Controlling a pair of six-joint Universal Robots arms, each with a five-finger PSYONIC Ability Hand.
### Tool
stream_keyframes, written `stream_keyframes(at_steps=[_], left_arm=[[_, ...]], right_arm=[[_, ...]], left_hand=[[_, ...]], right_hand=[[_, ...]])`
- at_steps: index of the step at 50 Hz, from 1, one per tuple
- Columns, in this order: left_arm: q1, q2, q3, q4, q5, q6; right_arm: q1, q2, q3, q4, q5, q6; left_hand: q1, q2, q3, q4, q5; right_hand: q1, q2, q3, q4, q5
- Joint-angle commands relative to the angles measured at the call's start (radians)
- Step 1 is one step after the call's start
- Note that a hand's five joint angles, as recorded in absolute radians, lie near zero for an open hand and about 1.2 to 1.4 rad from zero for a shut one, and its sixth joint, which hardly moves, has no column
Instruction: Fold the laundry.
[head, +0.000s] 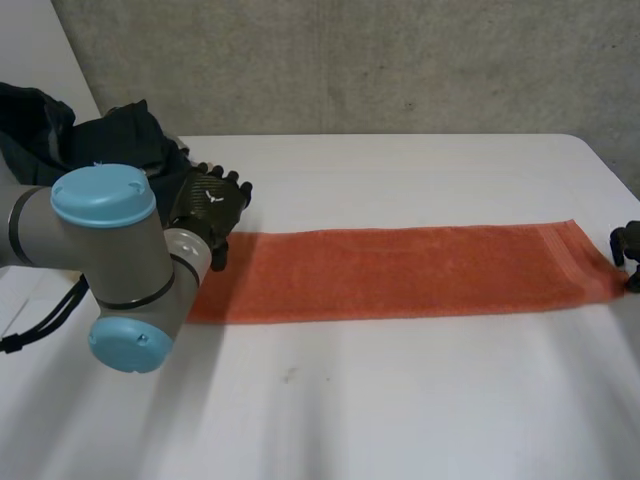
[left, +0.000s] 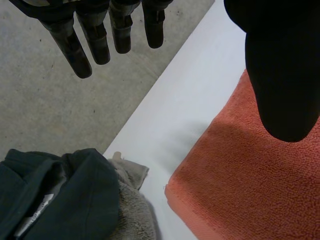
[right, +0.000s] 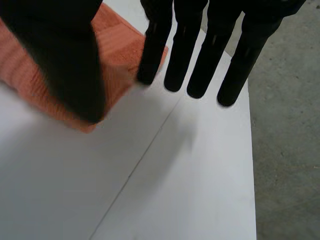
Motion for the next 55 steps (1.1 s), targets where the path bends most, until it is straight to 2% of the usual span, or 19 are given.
stream_keyframes(at_steps=[1, 12, 15, 17, 18, 26, 30, 35, 43, 45, 46, 47, 50, 55], left_arm=[[0.003, 0.010, 0.003, 0.000, -0.002, -0.041], [0.009, 0.080, -0.049, 0.000, 0.000, -0.061], [0.011, 0.094, -0.064, 0.000, 0.000, -0.064], [0.011, 0.108, -0.076, 0.000, 0.000, -0.073], [0.011, 0.113, -0.078, 0.000, 0.000, -0.078], [0.009, 0.134, -0.084, -0.002, 0.021, -0.155], [0.007, 0.148, -0.087, -0.002, 0.046, -0.184], [0.006, 0.159, -0.098, -0.002, 0.058, -0.198], [0.006, 0.157, -0.101, -0.002, 0.058, -0.199], [0.007, 0.157, -0.106, 0.000, 0.058, -0.199], [0.007, 0.157, -0.106, 0.000, 0.058, -0.199], [0.007, 0.157, -0.106, 0.000, 0.058, -0.199], [0.011, 0.160, -0.109, 0.000, 0.058, -0.199], [0.012, 0.176, -0.113, -0.002, 0.060, -0.199]], right_arm=[[-0.015, 0.026, -0.026, -0.020, 0.013, 0.008], [-0.175, -0.038, -0.044, -0.021, 0.011, -0.065], [-0.185, -0.049, -0.050, -0.013, 0.008, -0.081], [-0.187, -0.049, -0.035, 0.005, -0.007, -0.076], [-0.185, -0.049, -0.027, 0.014, -0.018, -0.073], [-0.144, -0.090, 0.007, 0.050, -0.209, 0.118], [-0.118, -0.080, 0.005, 0.053, -0.243, 0.152], [-0.098, -0.023, -0.004, 0.054, -0.245, 0.146], [-0.064, 0.050, -0.024, 0.042, -0.239, 0.108], [-0.064, 0.080, -0.044, 0.040, -0.230, 0.100], [-0.064, 0.086, -0.053, 0.040, -0.220, 0.097], [-0.066, 0.087, -0.062, 0.042, -0.207, 0.095], [-0.069, 0.069, -0.050, -0.013, -0.097, 0.086], [-0.084, -0.017, -0.024, -0.107, -0.013, 0.060]], left_hand=[[-0.017, -0.022, -0.029, -0.022, -0.046], [-0.019, -0.025, -0.031, -0.025, -0.049], [-0.019, -0.025, -0.031, -0.025, -0.049], [-0.019, -0.025, -0.031, -0.025, -0.049], [-0.019, -0.025, -0.031, -0.025, -0.049], [-0.019, -0.025, -0.031, -0.025, -0.049], [-0.019, -0.025, -0.031, -0.025, -0.049], [-0.019, -0.025, -0.031, -0.025, -0.049], [-0.019, -0.025, -0.031, -0.025, -0.049], [-0.019, -0.025, -0.031, -0.025, -0.049], [-0.019, -0.025, -0.031, -0.025, -0.049], [-0.019, -0.025, -0.031, -0.025, -0.049], [-0.019, -0.025, -0.031, -0.025, -0.049], [-0.019, -0.025, -0.031, -0.025, -0.049]], right_hand=[[0.426, 0.431, 0.441, 0.439, 0.445], [0.426, 0.431, 0.441, 0.439, 0.445], [0.426, 0.431, 0.441, 0.439, 0.445], [-0.353, -0.348, -0.338, -0.340, -0.334], [-0.586, -0.581, -0.571, -0.573, -0.567], [-0.577, -0.572, -0.562, -0.564, -0.558], [-0.562, -0.557, -0.547, -0.549, -0.543], [-0.504, -0.499, -0.489, -0.491, -0.484], [-0.322, -0.317, -0.307, -0.309, -0.303], [0.041, 0.046, 0.056, 0.054, 0.060], [0.293, 0.298, 0.308, 0.306, 0.312], [0.425, 0.430, 0.440, 0.438, 0.444], [0.426, 0.431, 0.441, 0.439, 0.445], [0.426, 0.431, 0.441, 0.439, 0.445]])
